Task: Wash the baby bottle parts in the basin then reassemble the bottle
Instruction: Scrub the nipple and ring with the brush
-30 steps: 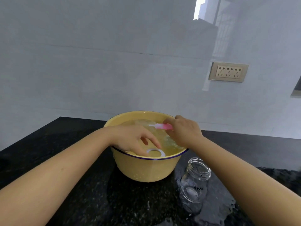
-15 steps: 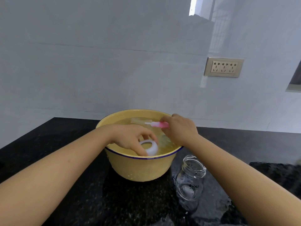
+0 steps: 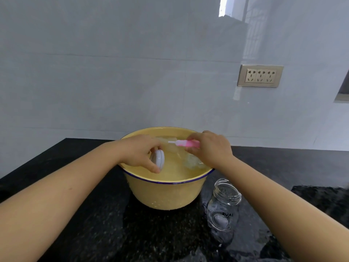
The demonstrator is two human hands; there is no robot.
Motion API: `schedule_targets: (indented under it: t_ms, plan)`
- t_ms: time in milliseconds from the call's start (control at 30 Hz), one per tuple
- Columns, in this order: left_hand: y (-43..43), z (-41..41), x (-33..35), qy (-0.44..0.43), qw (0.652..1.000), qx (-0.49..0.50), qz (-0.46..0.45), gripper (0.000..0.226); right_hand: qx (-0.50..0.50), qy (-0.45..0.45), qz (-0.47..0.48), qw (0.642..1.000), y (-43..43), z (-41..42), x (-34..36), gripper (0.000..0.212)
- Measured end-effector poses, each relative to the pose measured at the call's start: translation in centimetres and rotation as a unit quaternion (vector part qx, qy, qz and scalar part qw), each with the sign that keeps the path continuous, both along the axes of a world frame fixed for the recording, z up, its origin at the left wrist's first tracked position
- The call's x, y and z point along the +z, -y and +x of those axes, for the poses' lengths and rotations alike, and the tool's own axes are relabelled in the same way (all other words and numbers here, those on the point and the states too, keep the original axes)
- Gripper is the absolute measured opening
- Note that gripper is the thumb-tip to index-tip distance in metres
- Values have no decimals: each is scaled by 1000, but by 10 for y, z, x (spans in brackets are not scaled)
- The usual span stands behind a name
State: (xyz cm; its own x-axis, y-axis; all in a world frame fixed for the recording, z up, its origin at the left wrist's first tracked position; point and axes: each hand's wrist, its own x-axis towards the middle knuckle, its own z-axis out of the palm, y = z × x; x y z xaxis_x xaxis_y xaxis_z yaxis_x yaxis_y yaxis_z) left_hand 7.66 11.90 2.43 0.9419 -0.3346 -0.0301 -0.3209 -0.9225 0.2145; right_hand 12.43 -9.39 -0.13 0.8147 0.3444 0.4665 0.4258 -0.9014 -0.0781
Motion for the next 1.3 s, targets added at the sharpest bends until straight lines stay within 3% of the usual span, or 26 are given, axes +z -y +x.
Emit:
schedule_targets:
  t_ms: [300, 467, 600, 767, 833, 933, 1067, 1300]
  plan:
    - [-11, -4, 6, -47, 972, -14, -230, 71, -23, -20, 10, 999, 1, 3, -2, 39]
    - [-8, -1, 1, -22, 995, -53, -81, 62, -25, -17, 7, 1000, 1, 2, -2, 37]
    - [-9, 6, -10, -42, 997, -50, -40, 58, -27, -15, 1, 1000, 1, 0, -1, 42]
    - [-6, 18, -21, -71, 993, -20, 88, 60, -31, -19, -13, 999, 1, 0, 0, 41]
    - [-6, 19, -20, -94, 993, -20, 74, 62, -33, -20, -19, 999, 1, 1, -1, 37]
    - [-8, 18, -18, -90, 996, 7, -18, 59, -30, -25, -23, 999, 0, 1, 0, 36]
    - [-9, 19, -24, -46, 997, 54, -4, 55, -23, 31, -33, 999, -1, -1, 1, 36]
    - [-12, 25, -24, -34, 990, 123, -64, 52, 32, 86, -2, 996, 12, -5, 17, 28]
